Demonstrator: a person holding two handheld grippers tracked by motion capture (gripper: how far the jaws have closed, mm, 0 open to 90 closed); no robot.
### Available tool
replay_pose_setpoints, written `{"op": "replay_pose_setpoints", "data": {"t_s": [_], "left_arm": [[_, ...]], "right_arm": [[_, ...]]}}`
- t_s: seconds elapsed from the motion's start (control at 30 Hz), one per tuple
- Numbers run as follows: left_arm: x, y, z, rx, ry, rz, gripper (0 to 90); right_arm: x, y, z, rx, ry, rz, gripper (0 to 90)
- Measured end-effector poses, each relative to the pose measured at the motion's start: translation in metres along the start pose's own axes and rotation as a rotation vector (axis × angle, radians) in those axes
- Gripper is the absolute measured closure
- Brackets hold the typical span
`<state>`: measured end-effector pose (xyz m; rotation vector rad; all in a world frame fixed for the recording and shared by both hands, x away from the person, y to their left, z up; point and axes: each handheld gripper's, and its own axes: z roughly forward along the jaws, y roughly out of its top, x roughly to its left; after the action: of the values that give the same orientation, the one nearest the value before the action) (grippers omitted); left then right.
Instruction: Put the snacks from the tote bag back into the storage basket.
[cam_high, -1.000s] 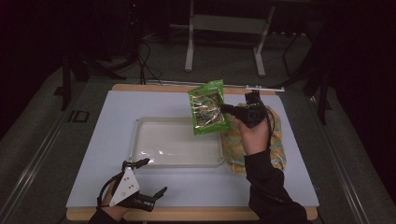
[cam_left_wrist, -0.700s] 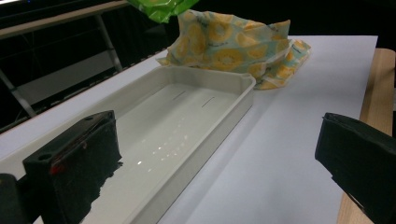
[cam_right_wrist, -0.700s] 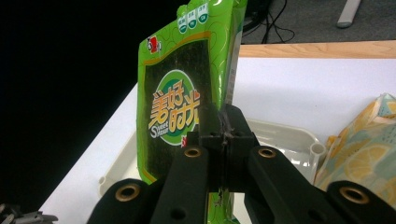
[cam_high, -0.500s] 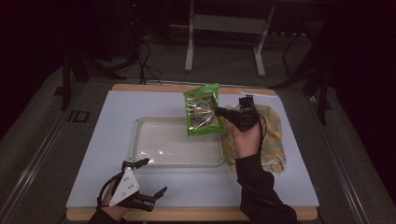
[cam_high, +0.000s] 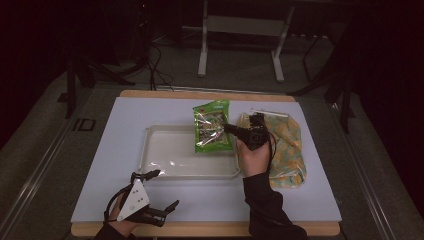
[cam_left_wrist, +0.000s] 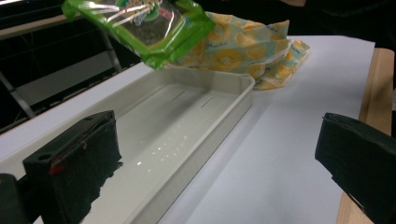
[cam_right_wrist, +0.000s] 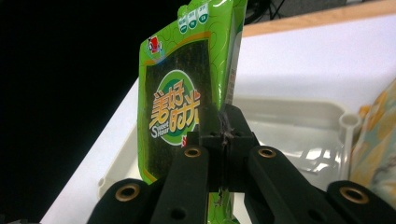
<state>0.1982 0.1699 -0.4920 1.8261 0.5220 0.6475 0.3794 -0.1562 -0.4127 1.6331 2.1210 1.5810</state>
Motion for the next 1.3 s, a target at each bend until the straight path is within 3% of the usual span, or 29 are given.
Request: {"op": "replay_pose_setpoints", "data": {"t_s": [0.57, 0.97, 1.3], "left_arm": [[0.0, 0.0, 0.0, 0.002, -0.004, 0.001, 0.3], [0.0, 0.0, 0.001, 0.002, -0.005, 0.003, 0.3], [0.0, 0.0, 0.001, 0.003, -0.004, 0.005, 0.3]], "right_arm": [[-0.017, -0.032, 0.023, 0.025, -0.014, 0.059, 88.8], [-0.029, -0.058, 0.036, 0.086, -0.007, 0.11, 88.7], [-0.03, -0.068, 0.038, 0.105, -0.027, 0.101, 88.7]]}}
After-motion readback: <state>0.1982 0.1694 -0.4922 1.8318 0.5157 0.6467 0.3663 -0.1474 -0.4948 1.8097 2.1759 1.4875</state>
